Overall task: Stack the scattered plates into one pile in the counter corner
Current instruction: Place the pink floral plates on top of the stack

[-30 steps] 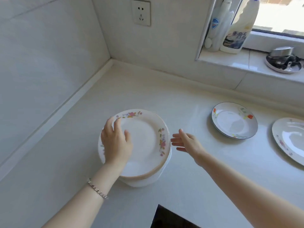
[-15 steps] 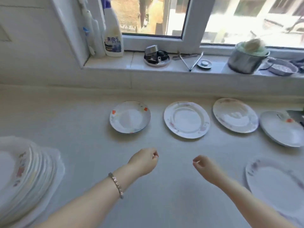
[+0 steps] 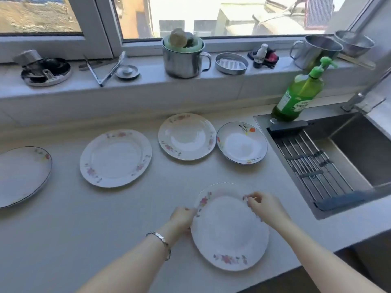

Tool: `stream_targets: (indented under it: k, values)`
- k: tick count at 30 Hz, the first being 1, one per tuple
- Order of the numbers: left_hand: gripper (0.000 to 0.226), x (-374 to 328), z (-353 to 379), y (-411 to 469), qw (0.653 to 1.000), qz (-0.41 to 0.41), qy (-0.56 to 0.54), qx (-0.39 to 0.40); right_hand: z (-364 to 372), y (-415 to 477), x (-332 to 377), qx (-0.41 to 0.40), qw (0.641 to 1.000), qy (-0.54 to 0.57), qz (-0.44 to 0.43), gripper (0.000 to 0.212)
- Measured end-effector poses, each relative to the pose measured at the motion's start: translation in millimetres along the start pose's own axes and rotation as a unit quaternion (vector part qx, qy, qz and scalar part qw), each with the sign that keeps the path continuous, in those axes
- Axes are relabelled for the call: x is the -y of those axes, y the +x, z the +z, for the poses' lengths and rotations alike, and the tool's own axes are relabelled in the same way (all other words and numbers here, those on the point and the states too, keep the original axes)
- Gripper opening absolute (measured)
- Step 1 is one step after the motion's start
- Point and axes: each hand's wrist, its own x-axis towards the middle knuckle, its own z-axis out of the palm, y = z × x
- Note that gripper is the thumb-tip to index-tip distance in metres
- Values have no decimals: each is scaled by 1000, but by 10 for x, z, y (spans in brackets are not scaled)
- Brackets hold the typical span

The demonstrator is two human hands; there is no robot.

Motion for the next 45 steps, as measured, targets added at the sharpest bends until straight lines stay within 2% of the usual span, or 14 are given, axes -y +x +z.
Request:
stream_targets:
  k: [4,9,13,16,18,20,22,24,28,31,36,39,41,45]
  values:
    - [34,-103,234,33,994,11,73,-76,-61,115,-258,0,996,89,11,28]
    - [37,-246,284,-96,989,60,46,-125,-93,275,-180,22,988,151,11,19]
    - [31,-302,-67,-315,975,98,-20,-200,-156,394,94,-64,975,205,-52,19]
    - [30,-376,-545,-447,944,130,-109,-284,-137,616,311,-114,944,310,-15,20]
    - [31,-408,-860,-493,918,143,-151,-338,-13,795,488,-47,918,388,65,19]
    - [29,-423,-1102,-528,890,146,-188,-389,185,922,702,74,867,464,166,19]
    - [27,-417,-1277,-556,860,144,-222,-437,400,1031,899,150,811,524,215,41]
    - [29,-375,-1411,-581,832,136,-253,-476,555,1127,1099,168,769,576,219,51]
    - [20,-172,-1589,-642,799,91,-298,-514,752,1286,1397,175,709,638,242,57]
    - [27,-11,-1671,-649,784,64,-320,-528,835,1356,1490,166,703,645,249,55]
    - [35,167,-1763,-667,771,34,-329,-544,866,1308,1653,155,696,663,227,38]
    - [35,300,-1808,-712,759,28,-344,-551,860,1220,1632,145,676,685,228,27]
    - [34,382,-1852,-756,751,26,-352,-558,877,1140,1575,168,676,684,216,13]
    - [34,439,-1979,-919,729,50,-382,-566,876,851,1552,214,701,659,169,16]
